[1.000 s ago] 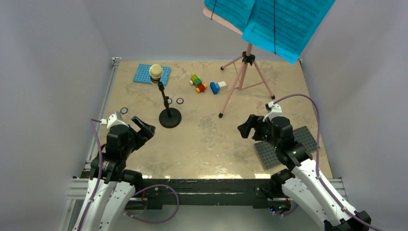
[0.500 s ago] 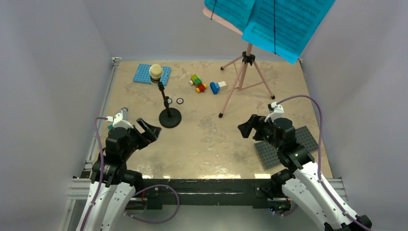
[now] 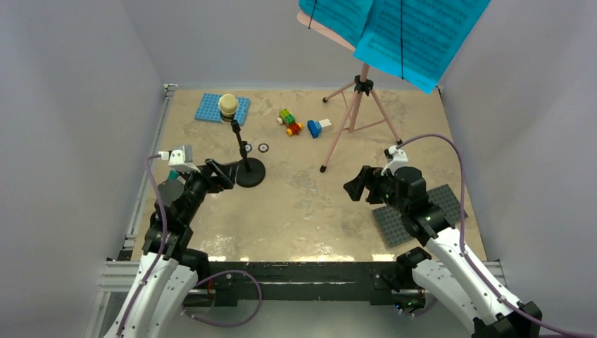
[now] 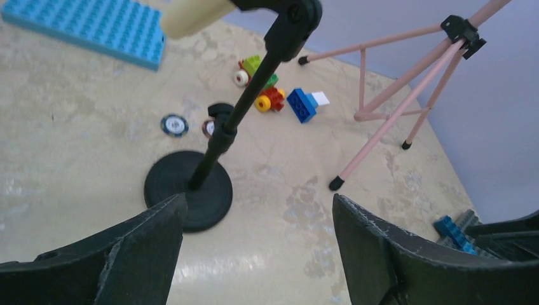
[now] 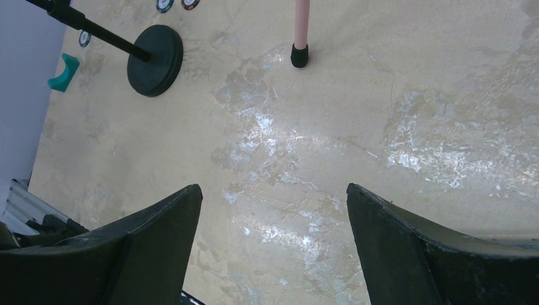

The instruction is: Pack up the instrument practice props

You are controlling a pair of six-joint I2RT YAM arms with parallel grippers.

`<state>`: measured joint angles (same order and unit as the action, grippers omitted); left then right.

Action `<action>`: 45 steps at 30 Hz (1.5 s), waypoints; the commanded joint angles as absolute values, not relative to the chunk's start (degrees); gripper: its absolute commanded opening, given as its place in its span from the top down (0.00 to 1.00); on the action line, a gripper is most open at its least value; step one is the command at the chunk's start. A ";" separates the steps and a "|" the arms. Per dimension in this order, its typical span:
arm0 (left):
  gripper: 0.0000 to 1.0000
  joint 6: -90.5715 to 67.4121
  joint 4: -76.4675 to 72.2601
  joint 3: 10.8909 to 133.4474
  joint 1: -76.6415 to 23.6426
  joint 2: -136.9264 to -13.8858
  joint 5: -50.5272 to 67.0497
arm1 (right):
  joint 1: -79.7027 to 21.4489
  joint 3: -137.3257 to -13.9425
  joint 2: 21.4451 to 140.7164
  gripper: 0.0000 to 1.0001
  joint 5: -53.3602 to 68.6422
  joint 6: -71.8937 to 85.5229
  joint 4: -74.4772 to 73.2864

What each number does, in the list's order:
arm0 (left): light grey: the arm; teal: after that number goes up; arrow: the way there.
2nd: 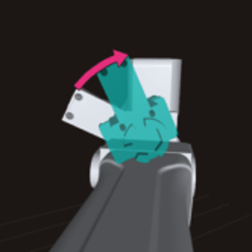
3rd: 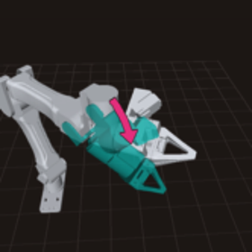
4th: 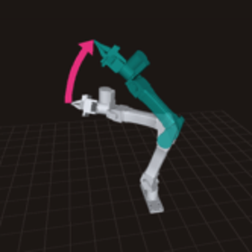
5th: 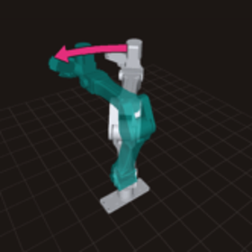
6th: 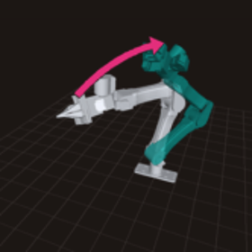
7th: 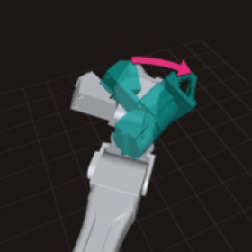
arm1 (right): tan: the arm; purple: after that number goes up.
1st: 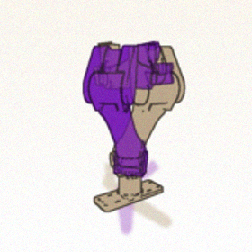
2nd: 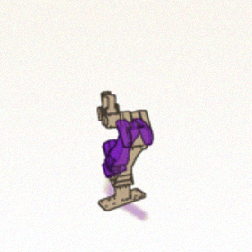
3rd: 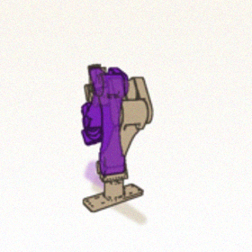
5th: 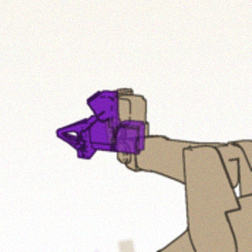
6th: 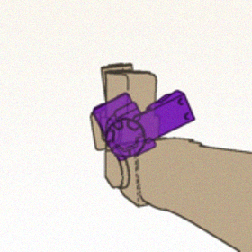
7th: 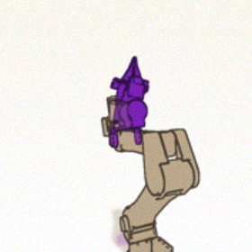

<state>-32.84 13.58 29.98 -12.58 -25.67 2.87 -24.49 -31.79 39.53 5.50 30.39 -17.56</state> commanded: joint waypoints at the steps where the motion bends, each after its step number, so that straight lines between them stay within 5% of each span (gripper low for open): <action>1: 0.12 -21.36 -9.42 26.10 -13.01 -29.02 3.95 | -24.62 -35.11 38.76 0.12 7.07 27.29 -16.76; 17: 0.48 -6.22 -41.27 19.65 -13.02 -46.17 9.51 | -24.65 -36.78 38.16 0.12 8.75 24.65 -18.28; 35: 0.47 -1.78 -42.81 24.95 -14.15 -56.80 8.48 | -24.68 -35.48 37.29 0.12 11.16 24.83 -17.67; 45: 0.56 -1.97 -44.51 28.84 -14.15 -62.52 9.29 | -24.67 -35.30 37.14 0.12 11.00 24.96 -18.07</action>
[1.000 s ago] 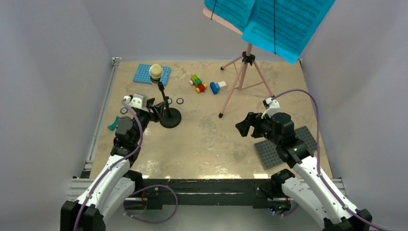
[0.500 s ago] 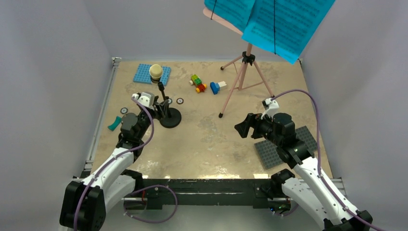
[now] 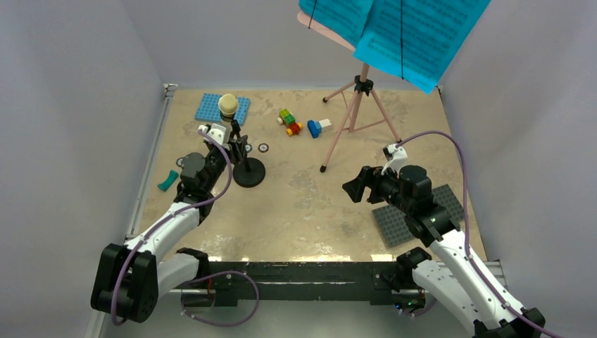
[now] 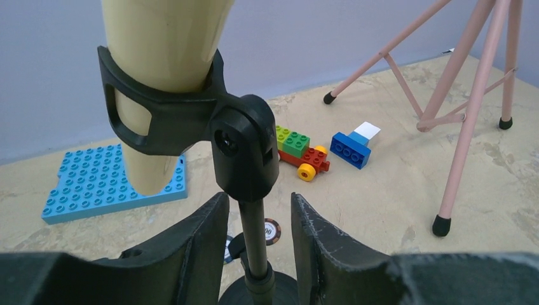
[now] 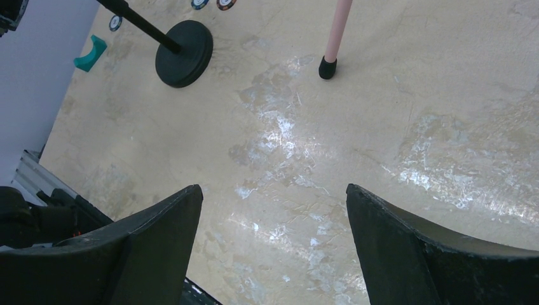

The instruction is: Pack up the instrument practice props

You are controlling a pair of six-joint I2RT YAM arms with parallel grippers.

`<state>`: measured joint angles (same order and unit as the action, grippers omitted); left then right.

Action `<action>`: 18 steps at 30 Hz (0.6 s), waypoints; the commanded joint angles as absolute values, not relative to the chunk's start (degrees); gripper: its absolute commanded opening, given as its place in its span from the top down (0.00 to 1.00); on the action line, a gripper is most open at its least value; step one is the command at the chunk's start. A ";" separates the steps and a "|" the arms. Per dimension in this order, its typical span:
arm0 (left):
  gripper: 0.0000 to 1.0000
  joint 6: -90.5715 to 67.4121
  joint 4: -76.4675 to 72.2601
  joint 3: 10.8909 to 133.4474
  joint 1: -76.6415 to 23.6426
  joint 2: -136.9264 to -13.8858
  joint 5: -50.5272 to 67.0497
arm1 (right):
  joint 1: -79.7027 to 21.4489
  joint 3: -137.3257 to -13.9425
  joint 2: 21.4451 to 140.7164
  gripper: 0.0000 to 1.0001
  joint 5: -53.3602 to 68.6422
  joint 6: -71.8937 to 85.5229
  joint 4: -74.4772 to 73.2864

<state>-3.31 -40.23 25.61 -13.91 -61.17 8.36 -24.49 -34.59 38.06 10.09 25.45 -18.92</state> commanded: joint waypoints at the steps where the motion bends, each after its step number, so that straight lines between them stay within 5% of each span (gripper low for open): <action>1: 0.57 -1.87 -44.62 29.08 -14.15 -62.88 9.32 | -24.65 -35.33 37.11 0.12 10.99 24.96 -18.10; 10: 0.72 -1.38 -44.30 29.50 -14.15 -64.65 10.15 | -24.65 -35.65 37.51 0.12 10.54 24.87 -18.24; 15: 1.00 -1.45 -45.35 29.26 -14.15 -64.62 10.61 | -24.69 -35.78 37.58 0.12 10.29 24.84 -18.60; 18: 1.00 -1.68 -45.45 29.31 -14.15 -63.57 11.85 | -24.63 -35.91 37.51 0.12 10.28 24.97 -18.67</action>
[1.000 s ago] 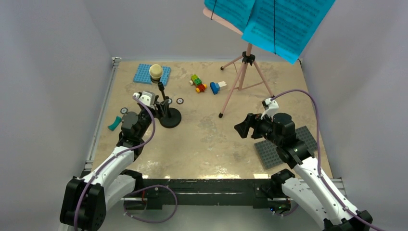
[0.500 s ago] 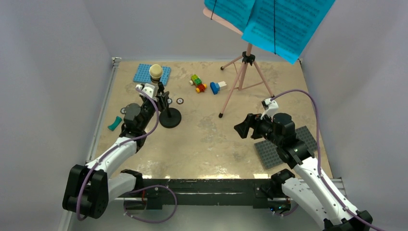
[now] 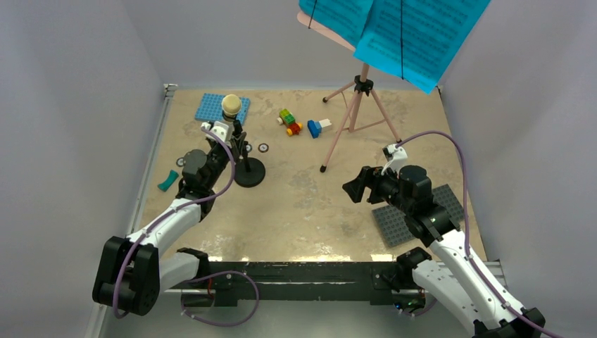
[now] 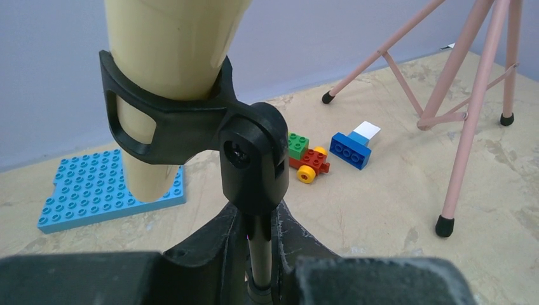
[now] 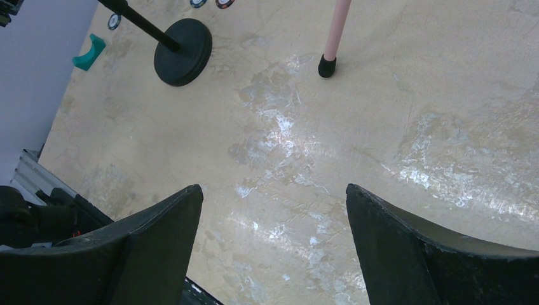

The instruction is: Pack up the instrument practice props

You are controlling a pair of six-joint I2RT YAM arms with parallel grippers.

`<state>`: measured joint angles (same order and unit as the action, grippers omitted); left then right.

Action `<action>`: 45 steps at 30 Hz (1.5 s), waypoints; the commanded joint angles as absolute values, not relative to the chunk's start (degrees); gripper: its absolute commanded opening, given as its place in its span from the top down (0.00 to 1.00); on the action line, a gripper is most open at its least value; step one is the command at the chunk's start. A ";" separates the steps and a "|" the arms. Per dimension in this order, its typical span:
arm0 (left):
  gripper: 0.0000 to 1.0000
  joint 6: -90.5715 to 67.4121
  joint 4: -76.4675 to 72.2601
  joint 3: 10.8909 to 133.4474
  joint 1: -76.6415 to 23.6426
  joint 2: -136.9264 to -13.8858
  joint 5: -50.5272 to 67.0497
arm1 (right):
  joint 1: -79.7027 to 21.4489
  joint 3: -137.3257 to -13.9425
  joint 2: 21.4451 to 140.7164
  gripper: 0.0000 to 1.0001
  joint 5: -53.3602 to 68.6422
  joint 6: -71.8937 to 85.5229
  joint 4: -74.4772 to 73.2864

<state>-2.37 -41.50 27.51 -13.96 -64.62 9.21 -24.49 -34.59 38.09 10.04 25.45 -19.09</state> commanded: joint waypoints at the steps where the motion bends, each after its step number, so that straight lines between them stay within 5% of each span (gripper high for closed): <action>1: 1.00 -1.86 -45.40 29.34 -14.15 -62.99 12.21 | -24.64 -35.99 37.53 0.12 10.28 25.04 -18.67; 23: 1.00 -23.57 -49.77 26.73 -18.52 -48.22 39.90 | -24.70 -34.25 33.56 0.13 22.43 24.23 -15.72; 45: 1.00 -9.84 -50.25 16.96 -30.59 -51.38 34.47 | -24.69 -30.72 34.36 0.14 26.22 26.29 -13.05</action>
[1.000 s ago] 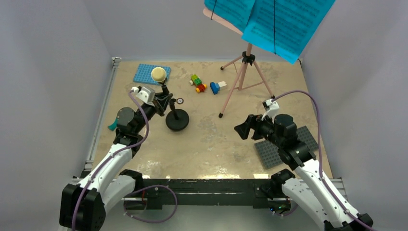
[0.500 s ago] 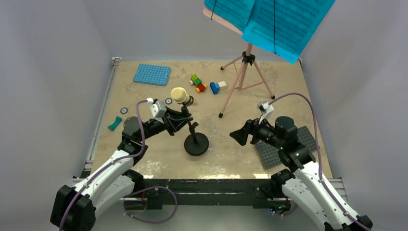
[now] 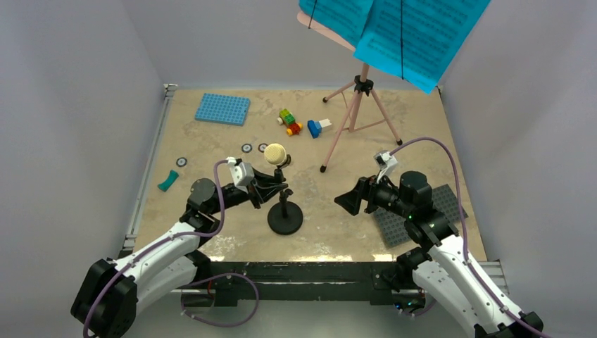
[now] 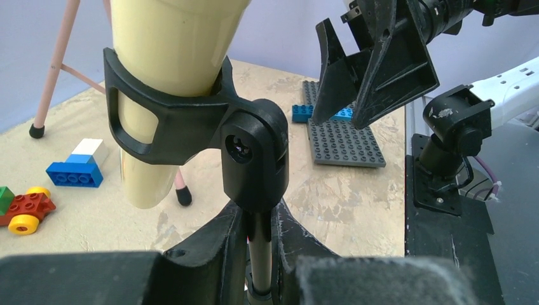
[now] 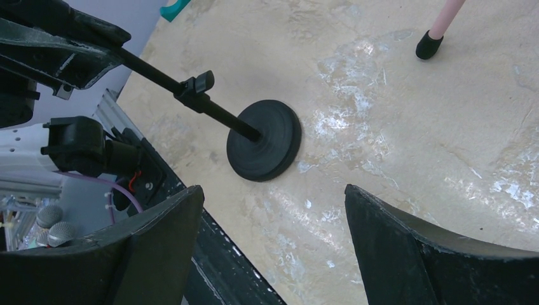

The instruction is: Pack up the instrument practice props

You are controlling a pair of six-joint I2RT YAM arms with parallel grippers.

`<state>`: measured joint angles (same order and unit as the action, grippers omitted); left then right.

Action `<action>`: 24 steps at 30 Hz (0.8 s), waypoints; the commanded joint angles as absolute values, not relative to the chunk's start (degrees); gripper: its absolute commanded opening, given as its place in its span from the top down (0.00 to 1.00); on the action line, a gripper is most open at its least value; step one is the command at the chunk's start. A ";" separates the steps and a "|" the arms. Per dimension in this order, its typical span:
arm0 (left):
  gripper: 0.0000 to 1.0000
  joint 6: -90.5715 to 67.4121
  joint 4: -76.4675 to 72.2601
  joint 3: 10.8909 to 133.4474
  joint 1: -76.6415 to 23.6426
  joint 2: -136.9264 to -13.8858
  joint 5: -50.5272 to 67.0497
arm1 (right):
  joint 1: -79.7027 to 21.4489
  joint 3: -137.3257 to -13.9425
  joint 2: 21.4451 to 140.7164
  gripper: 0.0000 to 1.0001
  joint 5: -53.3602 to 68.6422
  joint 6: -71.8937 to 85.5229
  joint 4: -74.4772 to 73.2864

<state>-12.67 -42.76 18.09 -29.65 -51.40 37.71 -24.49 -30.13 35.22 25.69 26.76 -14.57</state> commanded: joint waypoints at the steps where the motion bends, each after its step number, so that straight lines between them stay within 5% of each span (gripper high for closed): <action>1: 1.00 -9.51 -49.87 16.63 -31.05 -51.26 33.71 | -24.70 -30.67 34.21 0.14 26.20 26.32 -13.15; 14: 0.53 -8.79 -44.79 14.53 -34.54 -46.00 24.29 | -24.70 -30.76 32.85 0.14 25.65 25.03 -15.78; 24: 0.42 -10.05 -23.44 15.31 -34.61 -30.62 13.93 | -24.69 -31.93 32.69 0.14 24.97 23.76 -18.07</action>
<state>-9.39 -33.10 14.66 -34.30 -35.99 21.06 -24.49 -30.11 33.61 25.19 25.21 -17.56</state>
